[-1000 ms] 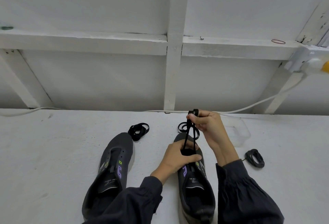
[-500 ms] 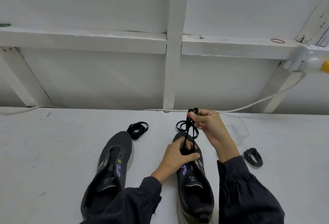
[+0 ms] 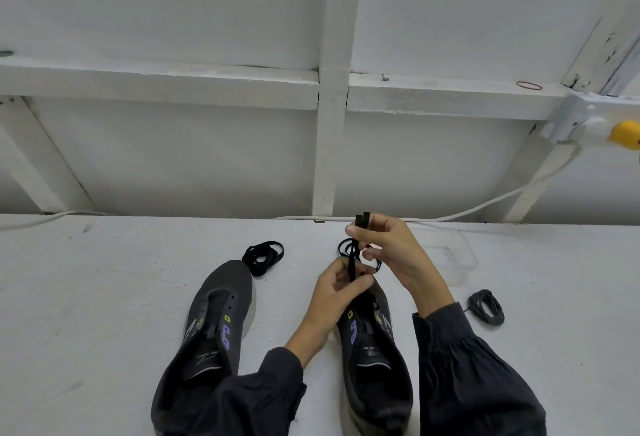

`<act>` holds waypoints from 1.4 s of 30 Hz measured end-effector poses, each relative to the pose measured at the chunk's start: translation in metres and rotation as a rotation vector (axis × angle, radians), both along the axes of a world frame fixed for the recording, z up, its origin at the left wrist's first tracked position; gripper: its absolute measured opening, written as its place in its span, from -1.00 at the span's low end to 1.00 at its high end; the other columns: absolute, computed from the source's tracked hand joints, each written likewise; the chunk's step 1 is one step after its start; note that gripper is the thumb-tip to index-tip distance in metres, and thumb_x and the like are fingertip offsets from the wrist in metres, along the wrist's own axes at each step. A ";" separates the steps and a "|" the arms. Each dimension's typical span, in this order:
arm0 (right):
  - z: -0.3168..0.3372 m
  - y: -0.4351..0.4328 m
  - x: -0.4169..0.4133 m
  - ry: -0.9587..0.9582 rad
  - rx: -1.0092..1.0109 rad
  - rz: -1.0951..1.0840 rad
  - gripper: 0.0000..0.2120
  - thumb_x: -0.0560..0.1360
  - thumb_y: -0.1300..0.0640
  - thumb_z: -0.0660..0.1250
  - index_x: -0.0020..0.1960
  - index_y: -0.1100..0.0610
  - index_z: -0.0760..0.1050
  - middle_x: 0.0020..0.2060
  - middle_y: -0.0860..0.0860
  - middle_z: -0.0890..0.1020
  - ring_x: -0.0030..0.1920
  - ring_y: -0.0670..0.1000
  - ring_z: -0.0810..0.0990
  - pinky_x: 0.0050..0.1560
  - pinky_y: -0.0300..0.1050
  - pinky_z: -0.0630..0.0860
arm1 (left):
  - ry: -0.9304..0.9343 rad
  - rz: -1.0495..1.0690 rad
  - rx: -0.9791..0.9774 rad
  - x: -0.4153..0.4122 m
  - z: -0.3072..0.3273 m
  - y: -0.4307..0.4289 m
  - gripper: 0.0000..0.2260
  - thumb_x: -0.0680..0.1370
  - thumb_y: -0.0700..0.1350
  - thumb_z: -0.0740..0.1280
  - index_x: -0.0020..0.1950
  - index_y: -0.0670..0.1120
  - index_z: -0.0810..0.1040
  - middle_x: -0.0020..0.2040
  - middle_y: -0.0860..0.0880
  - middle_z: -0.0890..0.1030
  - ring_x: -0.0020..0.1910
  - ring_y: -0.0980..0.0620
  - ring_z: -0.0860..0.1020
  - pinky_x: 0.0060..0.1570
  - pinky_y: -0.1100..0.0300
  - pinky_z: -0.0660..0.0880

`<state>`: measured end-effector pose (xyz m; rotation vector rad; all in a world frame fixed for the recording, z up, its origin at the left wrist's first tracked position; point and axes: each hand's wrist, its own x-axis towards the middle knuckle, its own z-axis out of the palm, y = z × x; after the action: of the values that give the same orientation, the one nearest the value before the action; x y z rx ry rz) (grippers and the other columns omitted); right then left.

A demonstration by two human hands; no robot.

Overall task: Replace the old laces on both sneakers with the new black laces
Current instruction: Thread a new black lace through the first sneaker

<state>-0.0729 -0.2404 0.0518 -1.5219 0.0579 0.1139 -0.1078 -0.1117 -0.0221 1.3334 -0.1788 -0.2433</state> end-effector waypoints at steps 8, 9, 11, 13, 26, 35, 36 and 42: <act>-0.025 -0.015 -0.016 -0.035 -0.225 -0.166 -0.66 0.40 0.50 0.24 0.03 0.19 0.60 -0.16 0.10 0.56 -0.36 0.02 0.49 -0.46 -0.21 0.39 | 0.015 0.187 -0.023 -0.002 0.008 0.025 -0.84 0.59 -0.15 0.32 0.10 -0.10 0.66 -0.17 0.00 0.63 -0.06 0.06 0.59 0.12 0.21 0.54; -0.031 -0.021 -0.021 -0.035 -0.264 -0.202 -0.61 0.39 0.50 0.22 0.05 0.15 0.60 -0.17 0.09 0.57 -0.37 0.03 0.48 -0.48 -0.21 0.38 | 0.027 0.216 -0.025 -0.004 0.005 0.029 -0.84 0.56 -0.17 0.36 0.11 -0.08 0.65 -0.20 0.03 0.61 -0.10 0.08 0.58 0.08 0.26 0.54; -0.049 -0.035 -0.030 -0.046 -0.404 -0.295 -0.58 0.39 0.45 0.23 0.05 0.02 0.59 -0.16 0.04 0.59 -0.37 0.03 0.45 -0.46 -0.15 0.39 | 0.068 0.291 -0.035 -0.010 -0.004 0.038 -0.80 0.52 -0.22 0.41 0.13 -0.08 0.62 -0.22 -0.01 0.56 -0.18 0.10 0.56 -0.04 0.35 0.52; -0.066 -0.049 -0.040 -0.040 -0.613 -0.377 -0.59 0.38 0.37 0.27 0.06 -0.06 0.56 -0.14 -0.01 0.61 -0.35 0.02 0.46 -0.34 -0.10 0.44 | 0.122 0.384 -0.006 -0.017 -0.015 0.046 -0.82 0.51 -0.25 0.41 0.09 -0.08 0.61 -0.27 -0.07 0.50 -0.25 0.08 0.51 -0.10 0.31 0.50; -0.080 -0.058 -0.046 0.125 -1.022 -0.036 -0.46 0.39 0.36 0.27 0.28 -0.05 0.48 0.13 0.00 0.46 0.05 0.01 0.47 -0.16 -0.14 0.45 | -0.131 0.432 0.766 -0.015 -0.045 0.039 -0.61 0.46 -0.27 0.35 0.22 0.07 0.48 0.33 0.12 0.38 0.33 0.07 0.32 0.29 0.12 0.28; -0.091 -0.029 0.017 -0.033 -0.873 -0.058 -0.76 0.54 0.23 0.30 0.18 0.07 0.58 0.05 0.03 0.62 0.01 0.03 0.55 0.07 -0.10 0.45 | -0.154 0.222 0.853 0.036 -0.027 0.006 -0.74 0.59 -0.03 0.29 0.28 0.05 0.54 0.18 0.08 0.59 0.18 0.07 0.54 0.32 0.00 0.35; -0.095 -0.029 0.020 -0.027 -0.877 -0.070 -0.77 0.53 0.24 0.32 0.16 0.08 0.59 -0.01 0.04 0.64 -0.01 0.04 0.55 0.02 -0.11 0.45 | -0.162 0.231 0.852 0.037 -0.027 0.007 -0.79 0.58 -0.05 0.31 0.20 0.06 0.59 0.12 0.07 0.60 0.11 0.07 0.56 0.25 0.02 0.41; -0.098 -0.038 0.017 -0.029 -0.959 -0.001 -0.69 0.43 0.39 0.28 0.02 0.09 0.64 -0.35 0.08 0.60 -0.24 0.06 0.56 -0.19 -0.13 0.45 | -0.161 0.287 0.848 0.022 -0.033 0.028 -0.85 0.56 -0.13 0.31 0.01 0.09 0.63 -0.12 0.10 0.58 -0.17 0.15 0.50 -0.21 0.31 0.36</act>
<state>-0.0555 -0.2784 -0.0460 -2.4806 0.0980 0.0617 -0.0862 -0.0837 -0.0554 2.1996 -0.0079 0.0504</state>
